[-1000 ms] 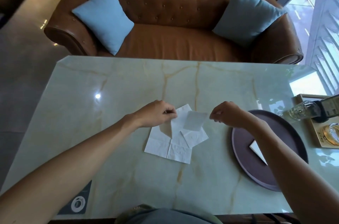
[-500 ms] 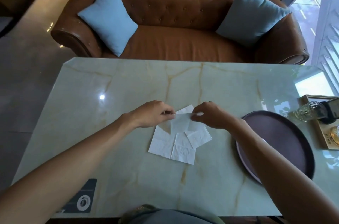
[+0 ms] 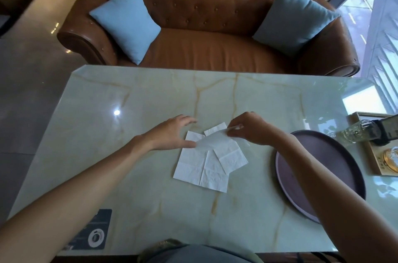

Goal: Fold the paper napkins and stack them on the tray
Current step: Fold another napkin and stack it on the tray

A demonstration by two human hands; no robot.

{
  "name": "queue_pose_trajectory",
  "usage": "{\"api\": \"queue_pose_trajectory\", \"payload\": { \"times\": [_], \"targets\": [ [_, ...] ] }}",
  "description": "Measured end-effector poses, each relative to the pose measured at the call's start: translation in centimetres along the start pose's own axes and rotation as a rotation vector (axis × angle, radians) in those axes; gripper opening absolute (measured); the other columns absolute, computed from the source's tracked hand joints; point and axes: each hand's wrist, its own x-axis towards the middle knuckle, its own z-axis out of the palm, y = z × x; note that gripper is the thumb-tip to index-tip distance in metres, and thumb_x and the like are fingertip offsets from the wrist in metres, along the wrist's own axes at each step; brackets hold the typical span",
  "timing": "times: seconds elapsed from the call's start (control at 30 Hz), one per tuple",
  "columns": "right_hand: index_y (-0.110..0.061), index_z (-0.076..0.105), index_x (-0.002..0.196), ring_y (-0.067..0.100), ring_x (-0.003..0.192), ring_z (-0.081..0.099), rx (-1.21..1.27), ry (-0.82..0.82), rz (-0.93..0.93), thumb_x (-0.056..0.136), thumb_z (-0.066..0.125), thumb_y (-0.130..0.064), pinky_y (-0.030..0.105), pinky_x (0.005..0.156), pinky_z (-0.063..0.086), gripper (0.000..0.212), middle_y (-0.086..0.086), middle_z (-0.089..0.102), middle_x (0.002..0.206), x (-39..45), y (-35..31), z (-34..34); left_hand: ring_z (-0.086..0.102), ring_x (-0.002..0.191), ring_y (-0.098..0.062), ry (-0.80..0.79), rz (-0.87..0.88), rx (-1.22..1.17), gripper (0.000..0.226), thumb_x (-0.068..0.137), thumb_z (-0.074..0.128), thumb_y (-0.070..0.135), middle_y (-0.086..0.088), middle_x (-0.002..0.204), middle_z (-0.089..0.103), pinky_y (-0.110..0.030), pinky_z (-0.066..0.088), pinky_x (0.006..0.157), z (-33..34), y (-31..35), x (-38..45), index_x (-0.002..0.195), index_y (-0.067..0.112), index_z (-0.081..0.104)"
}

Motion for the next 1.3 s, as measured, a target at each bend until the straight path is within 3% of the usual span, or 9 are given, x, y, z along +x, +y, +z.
{"api": "queue_pose_trajectory", "payload": {
  "times": [0.1,0.2,0.3,0.4,0.7,0.87,0.97,1.07,1.3],
  "targets": [
    [-0.019,0.081,0.089,0.021,0.086,0.069,-0.008,-0.034,-0.033,0.088,0.071,-0.025,0.038,0.080,0.056,0.011,-0.001,0.077,0.085,-0.1,-1.0,-0.4,0.047,0.129,0.003,0.008,0.061,-0.063,0.066,0.084,0.074,0.049,0.021,0.145,0.050,-0.019,0.037,0.104,1.1,3.3,1.5,0.144,0.034,0.049],
    [-0.018,0.079,0.085,0.026,0.080,0.067,-0.042,-0.008,-0.039,0.088,0.070,-0.026,0.043,0.076,0.056,0.012,0.002,0.074,0.078,-0.3,-1.2,-0.7,0.060,0.080,0.001,0.020,0.093,-0.119,0.006,0.097,0.062,0.030,0.016,0.090,0.067,-0.018,0.040,0.069,2.5,5.8,2.9,0.093,0.027,0.064],
    [-0.014,0.078,0.086,0.028,0.078,0.066,-0.061,0.098,-0.028,0.091,0.067,-0.022,0.044,0.075,0.056,0.014,0.003,0.073,0.077,-0.8,-0.7,-1.0,0.037,0.054,-0.011,0.054,0.039,-0.216,0.036,0.100,0.054,0.020,0.006,0.061,0.043,-0.032,0.028,0.056,4.2,6.1,4.0,0.067,0.014,0.044],
    [-0.018,0.079,0.091,0.022,0.081,0.069,-0.065,0.125,-0.021,0.094,0.066,-0.025,0.040,0.077,0.057,0.015,0.000,0.075,0.084,-1.6,-0.3,-0.8,0.042,0.049,0.000,0.090,-0.036,-0.431,0.041,0.101,0.056,0.021,0.017,0.051,0.049,-0.020,0.030,0.053,5.2,5.7,4.2,0.060,0.019,0.050],
    [-0.025,0.079,0.101,0.019,0.085,0.067,-0.094,0.171,-0.036,0.095,0.063,-0.030,0.038,0.077,0.056,0.018,-0.009,0.069,0.088,-3.0,-1.0,-0.2,0.060,0.058,-0.002,0.043,-0.218,-0.890,0.021,0.102,0.058,0.016,0.008,0.071,0.070,-0.012,0.045,0.055,5.8,5.1,3.3,0.099,0.005,0.076],
    [-0.022,0.081,0.095,0.005,0.086,0.073,0.126,-0.062,-0.022,0.086,0.067,-0.043,0.032,0.086,0.057,0.026,-0.011,0.079,0.089,-3.6,-1.7,-0.4,0.068,0.107,-0.032,0.007,-0.260,-1.052,0.029,0.103,0.049,0.008,-0.022,0.122,0.071,-0.043,0.053,0.096,5.5,5.1,3.4,0.121,0.001,0.072],
    [-0.018,0.078,0.104,0.013,0.095,0.071,0.146,0.274,0.014,0.092,0.068,-0.027,0.038,0.091,0.055,0.018,-0.004,0.077,0.102,-2.8,-0.7,-0.6,0.069,0.108,-0.030,-0.035,-0.233,-1.150,0.031,0.103,0.046,0.007,-0.020,0.120,0.072,-0.044,0.054,0.097,5.2,5.2,3.4,0.121,-0.001,0.070],
    [-0.021,0.066,0.129,0.015,0.119,0.060,0.092,0.180,0.094,0.092,0.070,-0.038,0.029,0.101,0.043,0.041,-0.002,0.066,0.129,-1.9,0.1,0.0,0.068,0.093,-0.022,-0.075,-0.245,-1.227,0.031,0.098,0.048,0.013,-0.012,0.102,0.071,-0.032,0.055,0.082,4.7,5.6,3.2,0.111,-0.002,0.071],
    [-0.017,0.066,0.073,0.011,0.064,0.048,0.297,0.091,0.174,0.090,0.073,-0.028,0.029,0.060,0.036,0.021,-0.006,0.056,0.068,-1.2,0.9,1.3,0.064,0.105,-0.028,-0.116,-0.171,-1.289,0.050,0.105,0.044,0.044,-0.016,0.116,0.068,-0.042,0.048,0.097,4.2,5.3,3.0,0.127,0.005,0.068]
  ]
}}
